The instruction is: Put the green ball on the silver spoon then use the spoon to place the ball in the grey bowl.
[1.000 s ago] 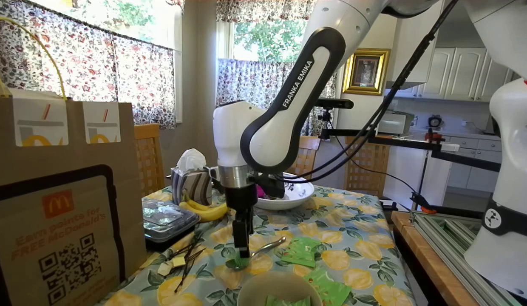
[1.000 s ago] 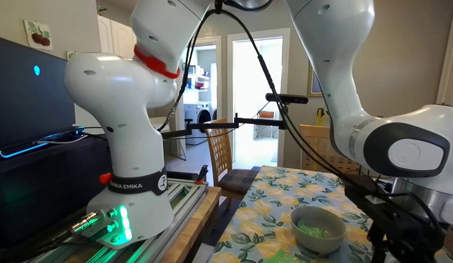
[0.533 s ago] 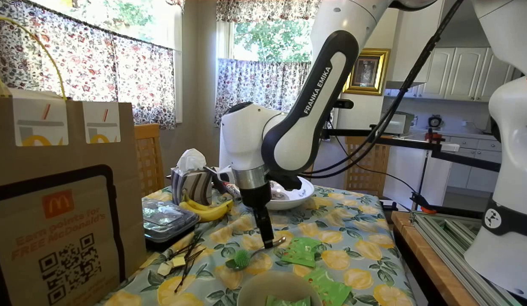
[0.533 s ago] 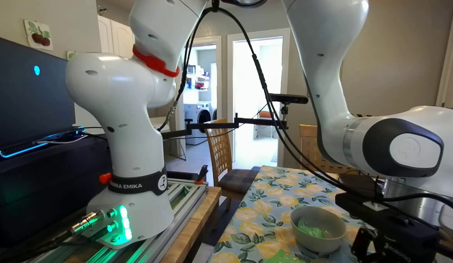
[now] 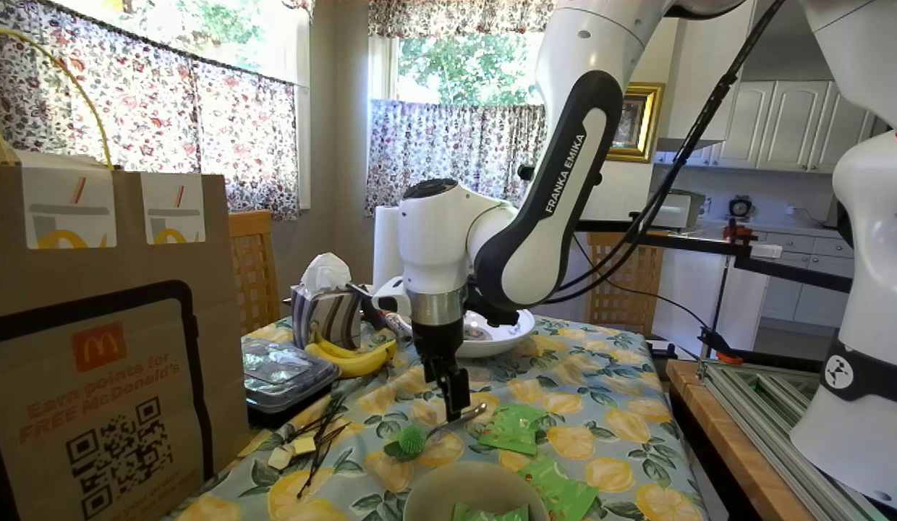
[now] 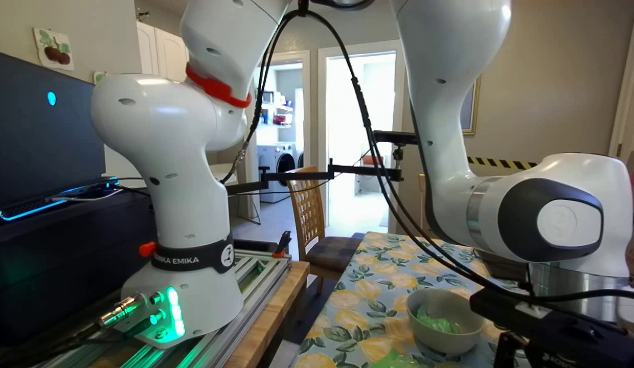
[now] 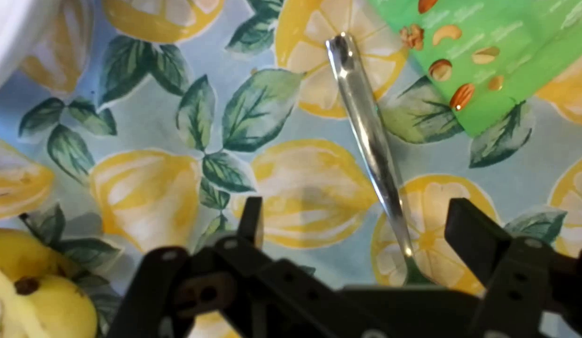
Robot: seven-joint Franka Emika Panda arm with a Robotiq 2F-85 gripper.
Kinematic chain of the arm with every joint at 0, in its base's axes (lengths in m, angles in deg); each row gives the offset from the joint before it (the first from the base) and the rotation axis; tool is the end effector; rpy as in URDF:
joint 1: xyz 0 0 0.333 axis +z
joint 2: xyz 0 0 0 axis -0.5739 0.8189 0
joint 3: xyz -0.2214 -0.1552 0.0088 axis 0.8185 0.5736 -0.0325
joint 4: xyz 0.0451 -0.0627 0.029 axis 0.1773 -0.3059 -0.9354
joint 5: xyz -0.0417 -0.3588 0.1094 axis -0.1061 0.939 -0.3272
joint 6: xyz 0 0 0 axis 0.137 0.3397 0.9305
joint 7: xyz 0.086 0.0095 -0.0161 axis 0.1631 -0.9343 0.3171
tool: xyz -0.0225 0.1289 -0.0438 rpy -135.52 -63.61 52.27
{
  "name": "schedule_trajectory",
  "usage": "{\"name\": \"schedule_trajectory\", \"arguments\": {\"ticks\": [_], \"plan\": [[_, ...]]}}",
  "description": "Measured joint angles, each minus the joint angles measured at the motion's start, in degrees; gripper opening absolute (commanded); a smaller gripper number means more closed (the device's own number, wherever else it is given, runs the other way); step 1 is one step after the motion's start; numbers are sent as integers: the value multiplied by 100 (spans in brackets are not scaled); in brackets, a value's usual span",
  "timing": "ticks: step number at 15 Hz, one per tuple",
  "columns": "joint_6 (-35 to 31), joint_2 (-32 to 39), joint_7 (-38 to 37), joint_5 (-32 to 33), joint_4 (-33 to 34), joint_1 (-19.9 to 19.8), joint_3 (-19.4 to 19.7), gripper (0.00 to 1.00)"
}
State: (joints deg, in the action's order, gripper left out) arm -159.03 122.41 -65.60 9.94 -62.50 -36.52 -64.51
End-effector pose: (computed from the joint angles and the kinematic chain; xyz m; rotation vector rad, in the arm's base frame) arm 0.5029 -0.0511 0.0516 2.7708 0.9244 -0.1645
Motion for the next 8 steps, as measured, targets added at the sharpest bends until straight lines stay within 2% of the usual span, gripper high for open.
{"name": "schedule_trajectory", "arguments": {"ticks": [8], "plan": [[-104, 35, 937, -395, -85, -581, -548, 100]]}}
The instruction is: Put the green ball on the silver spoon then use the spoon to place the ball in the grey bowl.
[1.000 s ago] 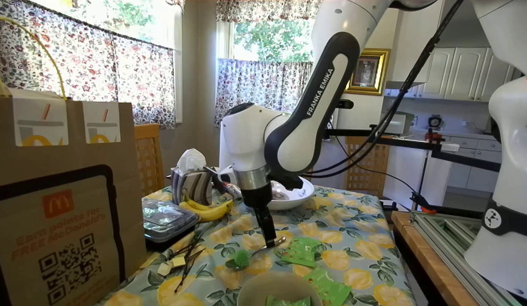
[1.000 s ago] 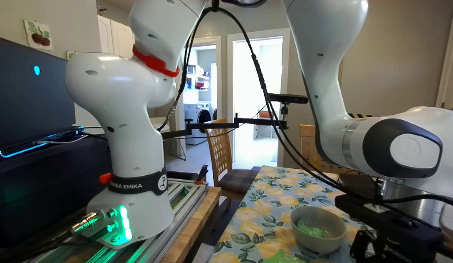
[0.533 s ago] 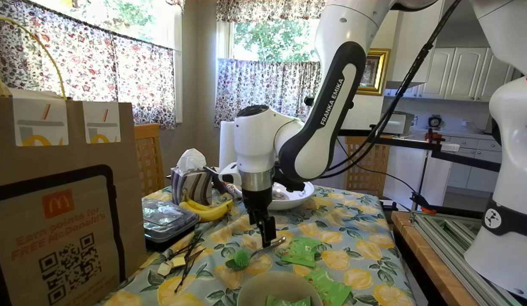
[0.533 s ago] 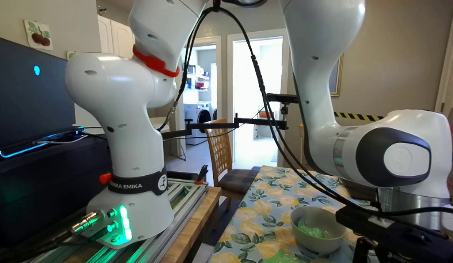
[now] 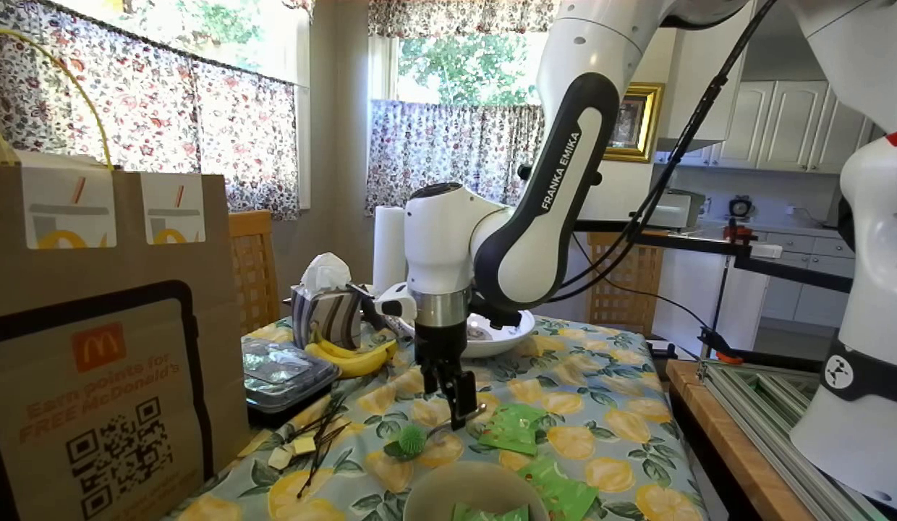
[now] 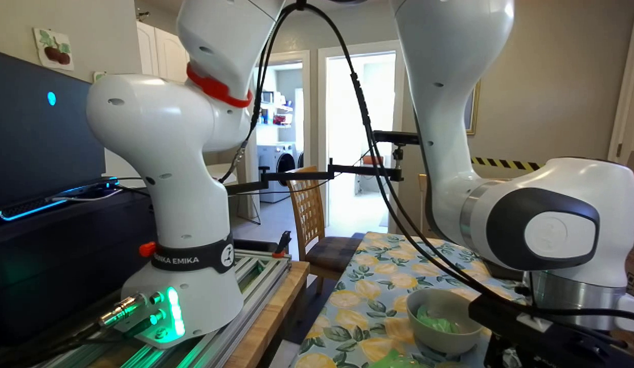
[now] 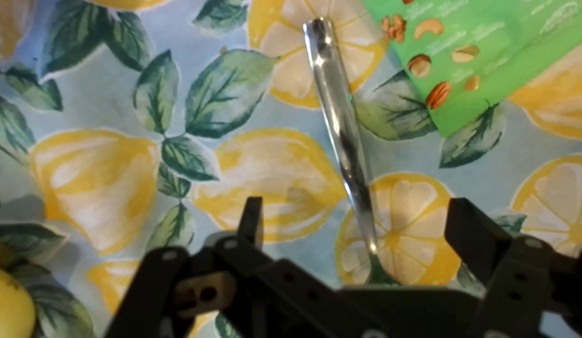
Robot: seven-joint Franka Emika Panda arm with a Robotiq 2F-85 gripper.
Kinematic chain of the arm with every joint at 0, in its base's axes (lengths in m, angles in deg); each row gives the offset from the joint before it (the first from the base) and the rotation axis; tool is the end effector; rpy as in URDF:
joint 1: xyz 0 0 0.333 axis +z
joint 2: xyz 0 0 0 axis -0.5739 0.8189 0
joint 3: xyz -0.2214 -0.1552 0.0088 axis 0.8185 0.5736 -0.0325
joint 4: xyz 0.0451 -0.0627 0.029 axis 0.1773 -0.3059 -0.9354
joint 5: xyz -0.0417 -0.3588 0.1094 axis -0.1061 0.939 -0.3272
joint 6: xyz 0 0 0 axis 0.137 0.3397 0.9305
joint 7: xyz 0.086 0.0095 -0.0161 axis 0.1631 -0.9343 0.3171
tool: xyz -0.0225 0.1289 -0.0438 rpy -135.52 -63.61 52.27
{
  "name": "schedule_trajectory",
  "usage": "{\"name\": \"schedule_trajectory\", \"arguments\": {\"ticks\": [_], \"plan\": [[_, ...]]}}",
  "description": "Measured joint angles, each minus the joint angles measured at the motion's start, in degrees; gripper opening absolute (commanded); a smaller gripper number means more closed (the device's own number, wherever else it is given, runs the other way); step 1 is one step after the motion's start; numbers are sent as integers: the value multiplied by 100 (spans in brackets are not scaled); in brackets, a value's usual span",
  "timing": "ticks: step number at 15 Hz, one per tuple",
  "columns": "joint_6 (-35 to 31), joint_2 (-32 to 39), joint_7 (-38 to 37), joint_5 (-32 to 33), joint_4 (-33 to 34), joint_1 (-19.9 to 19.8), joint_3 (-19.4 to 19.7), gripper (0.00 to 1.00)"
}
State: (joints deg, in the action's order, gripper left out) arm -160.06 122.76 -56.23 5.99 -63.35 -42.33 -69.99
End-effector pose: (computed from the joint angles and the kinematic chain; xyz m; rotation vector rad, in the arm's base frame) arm 0.4974 -0.0468 0.0454 2.8182 1.0683 -0.1521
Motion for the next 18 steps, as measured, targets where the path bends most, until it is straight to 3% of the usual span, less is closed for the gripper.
{"name": "schedule_trajectory", "arguments": {"ticks": [8, 9, 10, 11, 18], "plan": [[2, 126, 519, -34, -1, -187, -213, 94], [2, 142, 552, -34, -1, -186, -218, 69], [2, 152, 572, -35, -1, -186, -220, 69], [2, 160, 585, -34, -1, -186, -220, 62], [-7, 191, 594, -34, 1, -186, -220, 7]]}}
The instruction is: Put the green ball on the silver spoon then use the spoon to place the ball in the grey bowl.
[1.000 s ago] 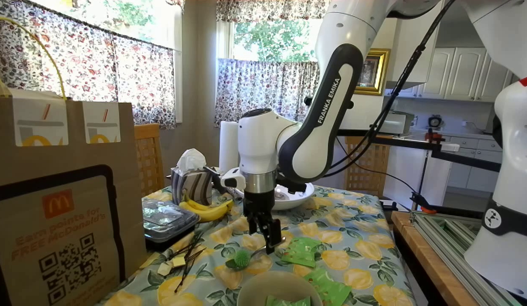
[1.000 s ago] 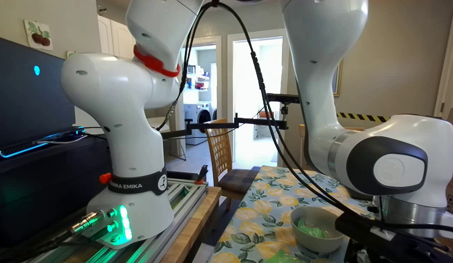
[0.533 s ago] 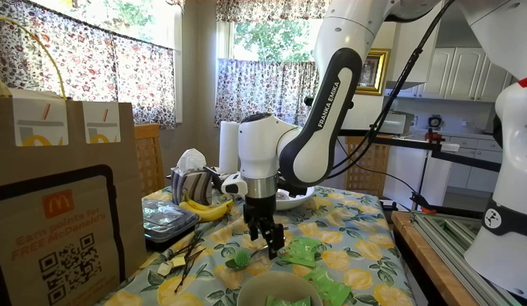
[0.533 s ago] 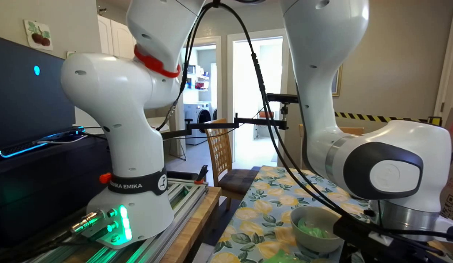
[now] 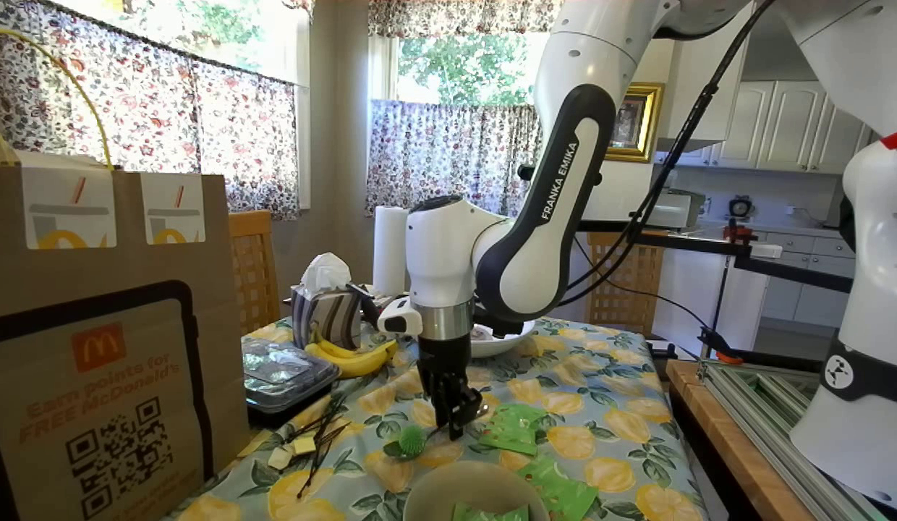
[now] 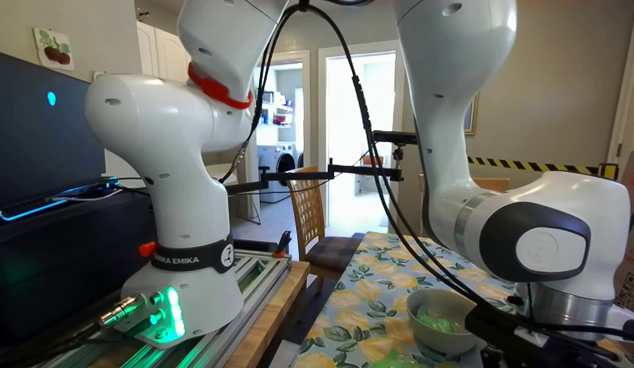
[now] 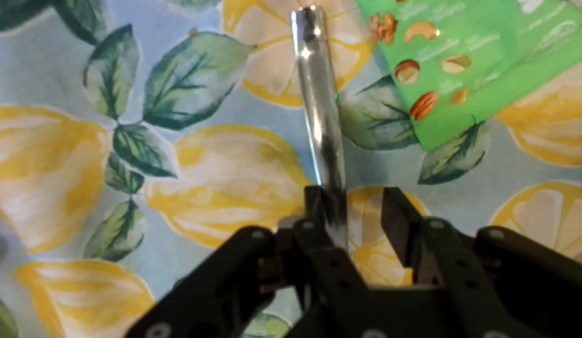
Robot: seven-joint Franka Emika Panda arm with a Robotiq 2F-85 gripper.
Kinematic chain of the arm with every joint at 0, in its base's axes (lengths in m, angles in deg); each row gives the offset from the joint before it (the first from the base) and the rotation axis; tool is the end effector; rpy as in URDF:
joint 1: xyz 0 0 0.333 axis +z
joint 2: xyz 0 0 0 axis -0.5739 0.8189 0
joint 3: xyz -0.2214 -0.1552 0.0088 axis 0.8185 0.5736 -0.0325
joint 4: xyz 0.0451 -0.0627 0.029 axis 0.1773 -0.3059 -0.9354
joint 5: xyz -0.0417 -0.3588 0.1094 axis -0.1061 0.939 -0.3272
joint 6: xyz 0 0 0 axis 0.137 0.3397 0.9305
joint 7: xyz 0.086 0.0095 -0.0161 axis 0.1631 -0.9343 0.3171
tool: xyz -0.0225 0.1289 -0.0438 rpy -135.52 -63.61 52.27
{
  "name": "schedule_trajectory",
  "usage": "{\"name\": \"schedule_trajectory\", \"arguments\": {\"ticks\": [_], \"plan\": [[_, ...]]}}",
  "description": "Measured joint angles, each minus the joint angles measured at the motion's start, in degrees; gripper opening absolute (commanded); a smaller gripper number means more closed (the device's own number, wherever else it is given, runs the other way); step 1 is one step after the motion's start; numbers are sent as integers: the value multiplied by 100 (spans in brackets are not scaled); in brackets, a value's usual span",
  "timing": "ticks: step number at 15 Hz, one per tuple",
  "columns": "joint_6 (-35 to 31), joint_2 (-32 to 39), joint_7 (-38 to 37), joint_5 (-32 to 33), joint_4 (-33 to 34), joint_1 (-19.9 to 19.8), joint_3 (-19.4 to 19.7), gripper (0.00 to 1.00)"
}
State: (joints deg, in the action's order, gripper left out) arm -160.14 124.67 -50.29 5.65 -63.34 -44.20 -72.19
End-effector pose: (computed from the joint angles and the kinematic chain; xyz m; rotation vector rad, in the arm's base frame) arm 0.4889 -0.0396 0.0297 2.7998 1.2241 -0.1858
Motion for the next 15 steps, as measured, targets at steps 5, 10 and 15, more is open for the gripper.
{"name": "schedule_trajectory", "arguments": {"ticks": [5, 10, 15], "plan": [[-21, 1, 0, 0, 0, 0, 3, 4], [-72, 3, 0, 0, 0, 5, 28, 4], [-107, -5, 0, 1, 0, 11, 39, 4]]}}
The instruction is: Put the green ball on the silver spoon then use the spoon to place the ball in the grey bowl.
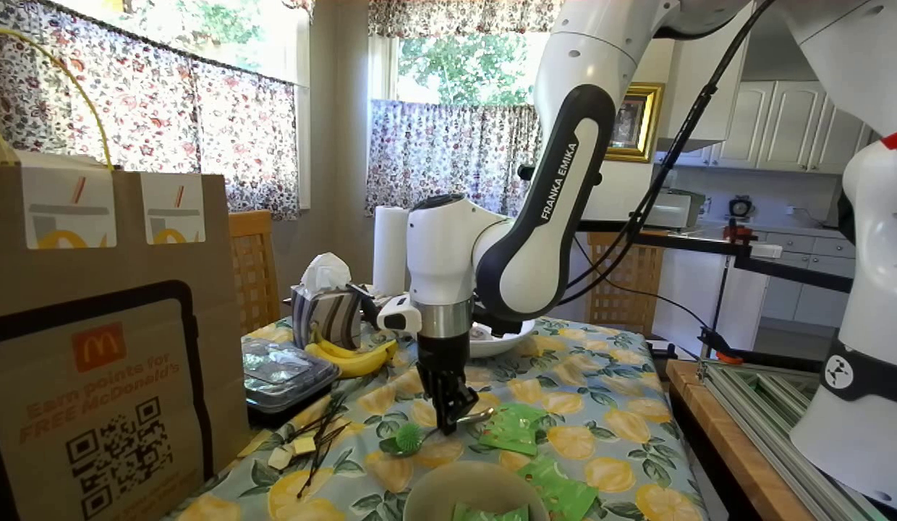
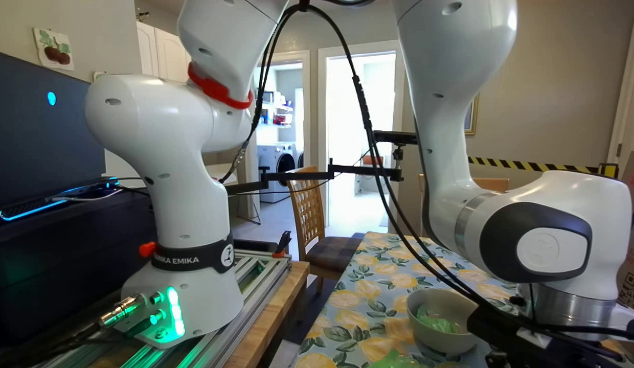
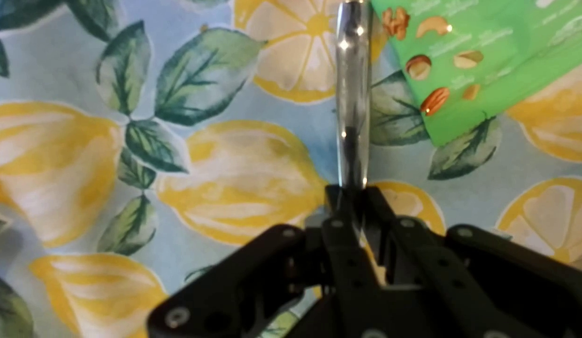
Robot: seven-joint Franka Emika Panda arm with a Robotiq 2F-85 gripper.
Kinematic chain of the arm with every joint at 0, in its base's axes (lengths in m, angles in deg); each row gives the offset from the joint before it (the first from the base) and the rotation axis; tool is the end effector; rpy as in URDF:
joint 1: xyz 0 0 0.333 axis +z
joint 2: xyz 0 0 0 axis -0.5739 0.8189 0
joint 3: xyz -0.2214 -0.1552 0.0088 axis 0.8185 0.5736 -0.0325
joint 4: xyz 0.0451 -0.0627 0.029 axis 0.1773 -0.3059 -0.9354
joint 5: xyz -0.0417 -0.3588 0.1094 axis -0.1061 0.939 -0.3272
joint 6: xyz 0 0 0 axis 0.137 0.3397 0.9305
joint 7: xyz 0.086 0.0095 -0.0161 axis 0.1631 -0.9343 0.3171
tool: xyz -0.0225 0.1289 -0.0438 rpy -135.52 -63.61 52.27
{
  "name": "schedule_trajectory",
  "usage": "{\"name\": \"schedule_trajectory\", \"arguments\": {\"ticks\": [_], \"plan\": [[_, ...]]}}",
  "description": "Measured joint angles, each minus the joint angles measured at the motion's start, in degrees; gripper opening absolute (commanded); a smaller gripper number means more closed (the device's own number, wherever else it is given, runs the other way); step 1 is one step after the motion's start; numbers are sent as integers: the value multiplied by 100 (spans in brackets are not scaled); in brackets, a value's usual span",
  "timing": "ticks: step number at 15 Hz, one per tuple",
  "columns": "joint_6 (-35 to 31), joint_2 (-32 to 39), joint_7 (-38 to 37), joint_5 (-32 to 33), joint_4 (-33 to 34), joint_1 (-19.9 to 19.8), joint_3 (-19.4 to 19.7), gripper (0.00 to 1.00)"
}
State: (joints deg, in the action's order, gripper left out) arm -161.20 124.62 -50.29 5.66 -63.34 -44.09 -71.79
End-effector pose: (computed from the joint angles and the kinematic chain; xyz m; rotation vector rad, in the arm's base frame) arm 0.4914 -0.0419 0.0313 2.7970 1.2182 -0.1600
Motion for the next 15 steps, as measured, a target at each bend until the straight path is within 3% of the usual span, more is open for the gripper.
{"name": "schedule_trajectory", "arguments": {"ticks": [8, 15], "plan": [[2, -189, 0, 0, -92, 0, -88, 4], [126, -780, 98, 0, -587, 4, -233, 4]]}}
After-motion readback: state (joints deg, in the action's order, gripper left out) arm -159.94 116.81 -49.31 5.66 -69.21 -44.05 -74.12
